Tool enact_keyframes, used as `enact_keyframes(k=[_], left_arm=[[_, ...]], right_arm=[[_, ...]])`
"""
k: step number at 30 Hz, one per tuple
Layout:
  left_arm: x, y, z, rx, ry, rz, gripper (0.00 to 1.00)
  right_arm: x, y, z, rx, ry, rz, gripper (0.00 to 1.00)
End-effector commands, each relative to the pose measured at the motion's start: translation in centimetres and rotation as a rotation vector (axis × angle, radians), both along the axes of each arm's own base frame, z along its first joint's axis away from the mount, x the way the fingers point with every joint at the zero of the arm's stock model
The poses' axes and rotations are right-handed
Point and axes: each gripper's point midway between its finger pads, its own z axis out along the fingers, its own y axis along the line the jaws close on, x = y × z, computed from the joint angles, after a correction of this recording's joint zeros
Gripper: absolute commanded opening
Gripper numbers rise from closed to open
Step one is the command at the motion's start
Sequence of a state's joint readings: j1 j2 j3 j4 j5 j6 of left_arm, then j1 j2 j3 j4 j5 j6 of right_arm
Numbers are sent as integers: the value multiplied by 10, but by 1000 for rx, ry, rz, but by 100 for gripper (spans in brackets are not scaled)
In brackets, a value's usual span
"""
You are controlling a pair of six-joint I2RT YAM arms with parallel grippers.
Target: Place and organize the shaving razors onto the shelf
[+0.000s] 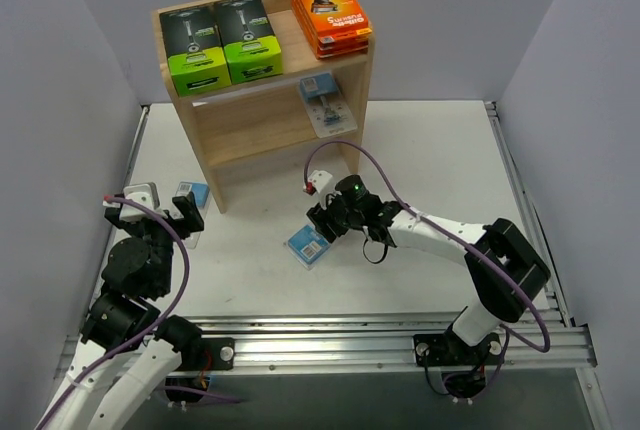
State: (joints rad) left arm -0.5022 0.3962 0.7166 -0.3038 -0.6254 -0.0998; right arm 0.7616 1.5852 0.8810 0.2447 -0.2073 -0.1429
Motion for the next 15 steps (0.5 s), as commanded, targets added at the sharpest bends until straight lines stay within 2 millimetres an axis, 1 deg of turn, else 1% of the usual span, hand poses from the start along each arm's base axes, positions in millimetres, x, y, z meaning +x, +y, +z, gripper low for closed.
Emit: enact_keyframes(k=[1, 6, 11, 15], left_arm=[[2, -5, 7, -5, -24, -22, 94], [2, -5, 7, -2, -23, -23, 94], [3, -7, 6, -1, -23, -31, 94], [3, -6, 6, 0, -25, -31, 94]], right_arm=[[10, -2, 16, -44, -78, 119, 52], [5, -12, 7, -108, -85, 225, 53], [13, -15, -4, -173, -130, 271, 54], [18, -11, -9, -203, -157, 323, 54]])
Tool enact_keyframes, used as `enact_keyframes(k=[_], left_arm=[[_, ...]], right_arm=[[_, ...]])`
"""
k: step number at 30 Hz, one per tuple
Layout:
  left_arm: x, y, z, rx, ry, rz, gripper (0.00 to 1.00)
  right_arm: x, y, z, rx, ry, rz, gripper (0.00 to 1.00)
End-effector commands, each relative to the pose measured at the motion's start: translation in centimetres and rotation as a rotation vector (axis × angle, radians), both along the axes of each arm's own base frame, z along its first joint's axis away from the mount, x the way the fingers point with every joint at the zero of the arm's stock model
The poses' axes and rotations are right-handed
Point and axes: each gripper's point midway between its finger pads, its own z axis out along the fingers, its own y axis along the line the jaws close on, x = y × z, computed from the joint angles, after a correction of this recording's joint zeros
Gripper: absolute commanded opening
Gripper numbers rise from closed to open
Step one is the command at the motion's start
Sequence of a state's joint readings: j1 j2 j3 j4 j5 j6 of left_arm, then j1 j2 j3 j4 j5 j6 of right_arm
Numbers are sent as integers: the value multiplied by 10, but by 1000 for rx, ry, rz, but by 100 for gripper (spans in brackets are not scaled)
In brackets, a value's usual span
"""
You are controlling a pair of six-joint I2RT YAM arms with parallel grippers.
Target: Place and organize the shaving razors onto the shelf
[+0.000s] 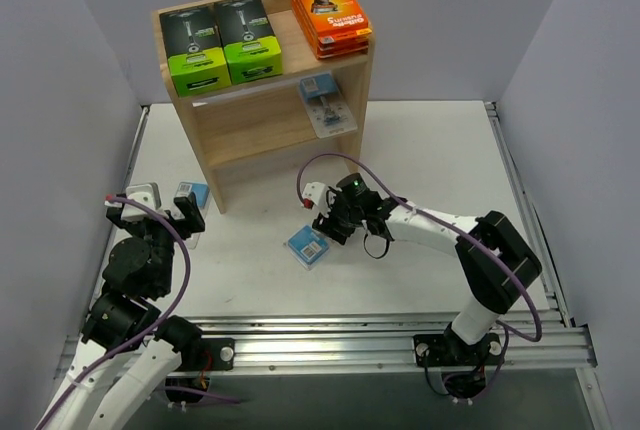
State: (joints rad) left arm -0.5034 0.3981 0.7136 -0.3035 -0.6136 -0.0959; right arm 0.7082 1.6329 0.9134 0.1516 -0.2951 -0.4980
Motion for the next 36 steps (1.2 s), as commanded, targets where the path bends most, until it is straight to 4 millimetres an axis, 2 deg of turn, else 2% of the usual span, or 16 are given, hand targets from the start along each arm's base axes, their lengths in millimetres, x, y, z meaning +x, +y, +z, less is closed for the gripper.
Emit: enact_keyframes(k=[1, 13, 18, 24, 27, 28, 31, 36], left_arm=[[1, -4, 9, -8, -32, -19, 94], [1, -6, 9, -11, -38, -32, 94], [1, -8, 9, -12, -40, -39, 94], [1, -8, 9, -12, -41, -41, 94], [1, -8, 9, -10, -40, -39, 94], [1, -8, 9, -11, -41, -41, 94], [0, -8, 9, -10, -41, -39, 94], [0, -7, 9, -8, -38, -36, 94]], right_arm=[[11, 11, 8, -27, -58, 93, 54], [8, 14, -27, -136, -11, 203, 54], [-2, 15, -40, -167, 24, 231, 54], [-15, 20, -50, -191, 80, 266, 48], [-17, 25, -47, -179, 107, 263, 37], [-18, 27, -46, -169, 119, 260, 30], [-20, 32, -44, -162, 148, 241, 17], [-24, 40, -32, -129, 169, 142, 5]])
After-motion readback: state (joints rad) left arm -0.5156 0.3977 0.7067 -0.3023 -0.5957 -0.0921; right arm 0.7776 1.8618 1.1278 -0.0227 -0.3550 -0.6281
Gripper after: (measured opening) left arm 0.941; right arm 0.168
